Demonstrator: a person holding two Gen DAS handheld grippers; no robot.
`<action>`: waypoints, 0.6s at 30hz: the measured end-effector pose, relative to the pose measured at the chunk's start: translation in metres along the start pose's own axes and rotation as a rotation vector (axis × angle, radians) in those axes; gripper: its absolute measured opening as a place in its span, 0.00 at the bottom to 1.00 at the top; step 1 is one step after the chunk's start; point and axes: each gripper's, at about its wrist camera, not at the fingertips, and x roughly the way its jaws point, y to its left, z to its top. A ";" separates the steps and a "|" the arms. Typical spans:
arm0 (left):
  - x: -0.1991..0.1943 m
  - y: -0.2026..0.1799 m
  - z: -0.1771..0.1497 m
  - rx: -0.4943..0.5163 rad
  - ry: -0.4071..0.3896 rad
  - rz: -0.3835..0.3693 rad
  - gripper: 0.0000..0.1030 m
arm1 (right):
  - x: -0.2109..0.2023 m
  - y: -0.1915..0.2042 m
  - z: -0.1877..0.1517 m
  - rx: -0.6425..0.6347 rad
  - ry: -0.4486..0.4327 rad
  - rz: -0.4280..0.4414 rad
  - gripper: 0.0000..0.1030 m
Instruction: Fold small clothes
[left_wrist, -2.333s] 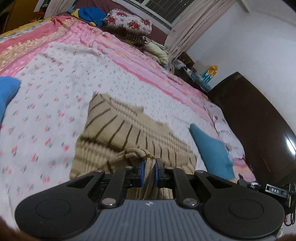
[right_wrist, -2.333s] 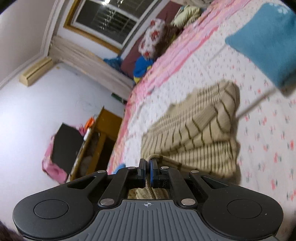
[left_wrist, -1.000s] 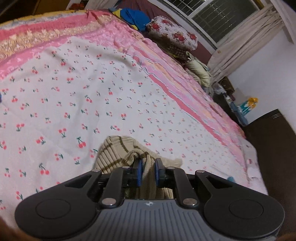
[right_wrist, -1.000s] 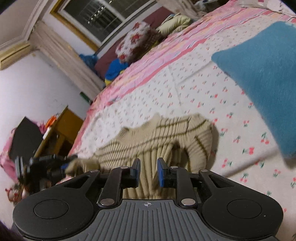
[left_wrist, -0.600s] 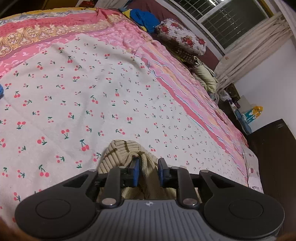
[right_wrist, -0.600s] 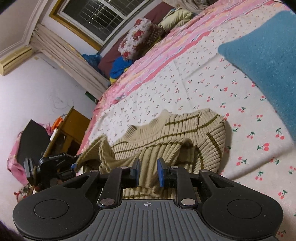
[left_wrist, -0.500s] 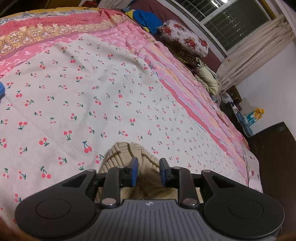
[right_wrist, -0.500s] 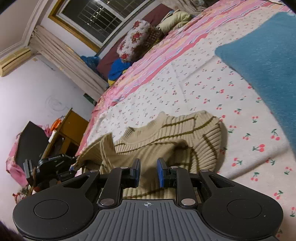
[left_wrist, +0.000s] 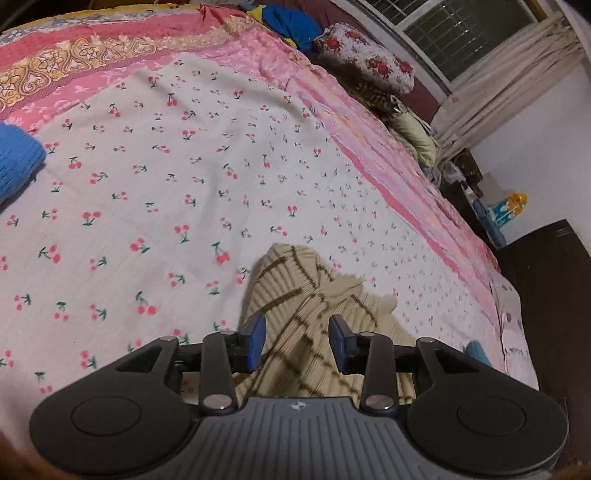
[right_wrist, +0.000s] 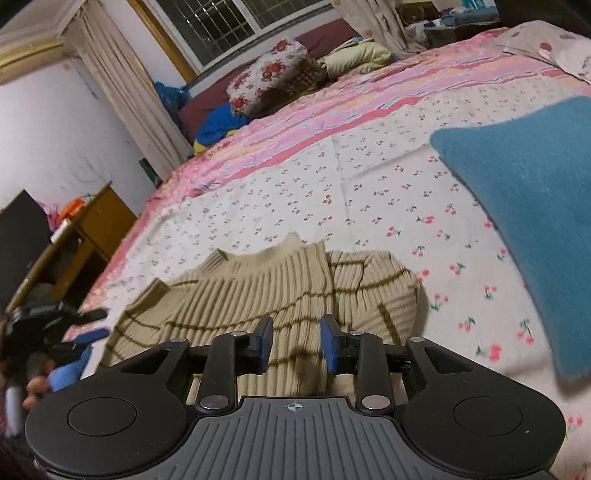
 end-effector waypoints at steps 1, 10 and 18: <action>-0.001 0.000 -0.001 0.012 0.000 0.003 0.41 | 0.006 0.001 0.002 -0.006 0.011 -0.012 0.28; -0.005 -0.012 -0.014 0.186 0.031 0.040 0.45 | 0.037 0.003 0.003 -0.018 0.104 -0.052 0.22; -0.005 -0.027 -0.024 0.304 0.030 0.092 0.43 | 0.002 -0.012 0.020 0.050 0.017 -0.032 0.05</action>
